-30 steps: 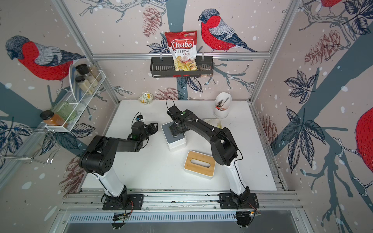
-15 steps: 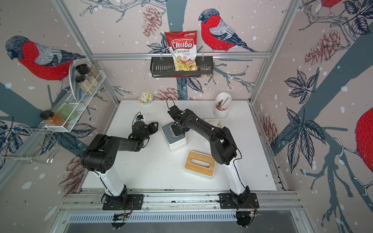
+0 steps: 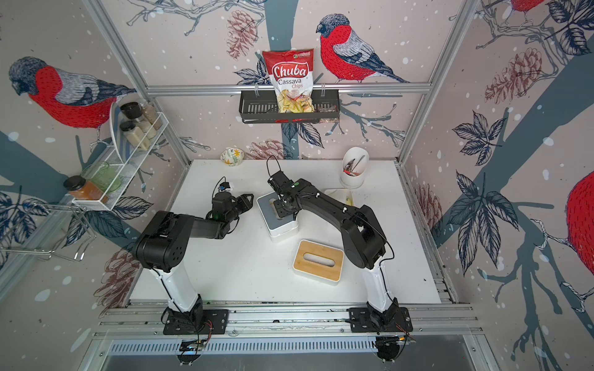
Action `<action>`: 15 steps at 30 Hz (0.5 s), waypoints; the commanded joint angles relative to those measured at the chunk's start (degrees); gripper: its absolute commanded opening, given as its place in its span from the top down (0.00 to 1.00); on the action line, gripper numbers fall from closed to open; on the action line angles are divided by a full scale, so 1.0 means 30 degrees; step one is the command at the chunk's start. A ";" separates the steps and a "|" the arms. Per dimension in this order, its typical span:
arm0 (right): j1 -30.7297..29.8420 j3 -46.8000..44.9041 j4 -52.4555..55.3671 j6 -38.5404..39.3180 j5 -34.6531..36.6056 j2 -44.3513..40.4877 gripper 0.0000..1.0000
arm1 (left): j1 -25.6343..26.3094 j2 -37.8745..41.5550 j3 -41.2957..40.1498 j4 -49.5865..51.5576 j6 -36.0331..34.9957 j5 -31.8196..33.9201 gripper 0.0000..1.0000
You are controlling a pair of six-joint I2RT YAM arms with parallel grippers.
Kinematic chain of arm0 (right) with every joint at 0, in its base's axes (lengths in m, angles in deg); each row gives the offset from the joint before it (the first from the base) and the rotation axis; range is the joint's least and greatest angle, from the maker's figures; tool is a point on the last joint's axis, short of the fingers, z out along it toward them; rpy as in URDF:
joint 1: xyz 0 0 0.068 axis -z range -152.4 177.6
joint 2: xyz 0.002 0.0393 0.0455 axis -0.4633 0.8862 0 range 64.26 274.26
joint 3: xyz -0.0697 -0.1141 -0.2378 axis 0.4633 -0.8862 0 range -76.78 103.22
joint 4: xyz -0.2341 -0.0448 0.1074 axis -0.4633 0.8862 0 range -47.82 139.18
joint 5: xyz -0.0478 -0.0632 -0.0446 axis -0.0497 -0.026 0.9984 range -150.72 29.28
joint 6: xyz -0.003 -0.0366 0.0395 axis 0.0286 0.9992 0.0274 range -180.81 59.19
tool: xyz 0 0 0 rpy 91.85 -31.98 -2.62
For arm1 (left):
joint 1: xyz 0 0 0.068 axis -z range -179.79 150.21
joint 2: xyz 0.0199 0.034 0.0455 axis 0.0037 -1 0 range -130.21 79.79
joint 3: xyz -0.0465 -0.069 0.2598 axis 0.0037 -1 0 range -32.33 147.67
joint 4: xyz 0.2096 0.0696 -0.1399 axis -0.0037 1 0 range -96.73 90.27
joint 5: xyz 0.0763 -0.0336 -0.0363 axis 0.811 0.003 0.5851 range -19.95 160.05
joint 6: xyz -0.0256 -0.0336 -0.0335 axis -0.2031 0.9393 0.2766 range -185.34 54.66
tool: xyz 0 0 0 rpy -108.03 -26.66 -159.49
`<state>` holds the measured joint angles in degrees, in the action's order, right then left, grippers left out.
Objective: Put the tissue paper into the tissue box
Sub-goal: Close the box lid on the tissue box.
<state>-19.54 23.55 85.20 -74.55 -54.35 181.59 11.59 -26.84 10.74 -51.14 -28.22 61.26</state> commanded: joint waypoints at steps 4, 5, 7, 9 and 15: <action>-0.0021 -0.0398 -0.1441 -0.0516 0.0660 0.0014 0.77 | -0.0079 -0.0582 0.0788 -0.0185 -0.0256 -0.0232 0.49; 0.0002 -0.0372 -0.1437 -0.0526 0.0710 0.0126 0.78 | -0.0075 -0.0561 0.0779 -0.0198 -0.0271 -0.0232 0.49; -0.0021 -0.0259 -0.1424 -0.0584 0.0935 0.0287 0.79 | -0.0079 -0.0523 0.0761 -0.0214 -0.0275 -0.0232 0.49; -0.0050 -0.0267 -0.1565 -0.0662 0.1156 0.0335 0.80 | -0.0080 -0.0602 0.0783 -0.0257 -0.0287 -0.0315 0.49; -0.0075 -0.0347 -0.1715 -0.0695 0.1227 0.0460 0.80 | -0.0072 -0.0639 0.0820 -0.0287 -0.0307 -0.0470 0.49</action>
<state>-19.64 22.53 81.40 -76.01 -52.12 182.49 11.59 -28.72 12.90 -50.83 -28.28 60.82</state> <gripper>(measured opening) 0.492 0.509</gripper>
